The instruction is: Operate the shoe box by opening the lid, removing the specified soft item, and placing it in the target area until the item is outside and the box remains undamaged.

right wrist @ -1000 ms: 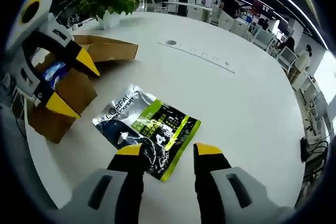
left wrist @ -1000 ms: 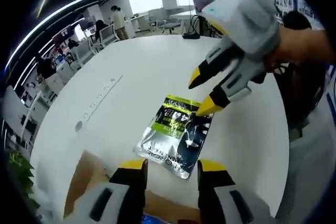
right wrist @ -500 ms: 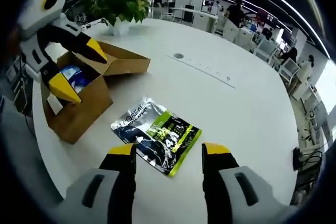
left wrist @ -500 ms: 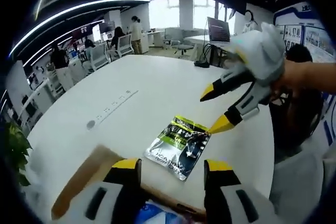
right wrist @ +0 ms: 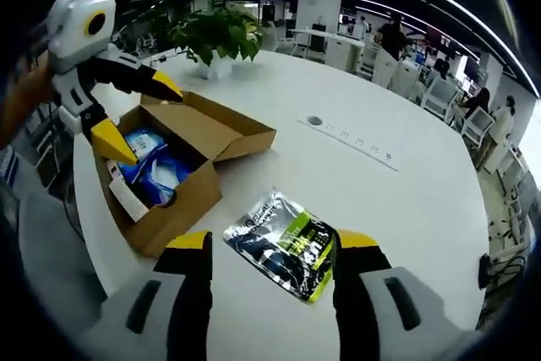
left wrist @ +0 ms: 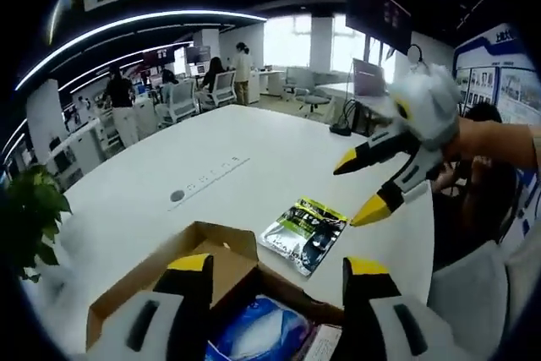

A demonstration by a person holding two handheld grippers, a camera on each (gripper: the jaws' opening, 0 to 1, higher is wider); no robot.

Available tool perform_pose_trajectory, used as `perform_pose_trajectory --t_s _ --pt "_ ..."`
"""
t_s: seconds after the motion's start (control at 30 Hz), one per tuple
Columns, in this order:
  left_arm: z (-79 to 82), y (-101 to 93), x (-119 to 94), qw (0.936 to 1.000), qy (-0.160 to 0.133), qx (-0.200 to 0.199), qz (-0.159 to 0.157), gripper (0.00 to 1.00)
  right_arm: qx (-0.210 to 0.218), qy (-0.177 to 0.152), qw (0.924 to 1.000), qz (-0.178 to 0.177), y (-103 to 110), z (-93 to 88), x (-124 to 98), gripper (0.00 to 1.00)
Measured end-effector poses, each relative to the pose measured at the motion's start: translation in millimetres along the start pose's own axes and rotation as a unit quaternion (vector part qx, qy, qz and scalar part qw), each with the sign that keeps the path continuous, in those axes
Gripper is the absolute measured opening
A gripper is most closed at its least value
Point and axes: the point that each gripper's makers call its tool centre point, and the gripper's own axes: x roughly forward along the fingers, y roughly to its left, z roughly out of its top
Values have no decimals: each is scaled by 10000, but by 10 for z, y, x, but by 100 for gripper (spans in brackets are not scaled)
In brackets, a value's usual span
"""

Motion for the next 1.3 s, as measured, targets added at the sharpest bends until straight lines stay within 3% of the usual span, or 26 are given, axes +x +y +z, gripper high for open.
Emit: perform_pose_trajectory --t_s 0.4,0.5,0.73,1.03,1.3 --pt "-269 227 -457 9989 -250 -317 219 73 -120 -241 9992 294 334 280 109 58" --pt "-298 292 -554 9978 -433 -440 249 75 -158 -238 9989 381 398 317 155 58" --pt "-488 401 -724 9970 -396 -554 362 79 -142 -252 9979 583 547 401 249 59" --pt "-700 552 -936 9946 -488 -736 544 85 -143 -153 9964 824 743 417 438 61" --pt "-999 614 -1160 9933 -447 -810 688 91 -120 -105 9948 1006 914 400 626 62"
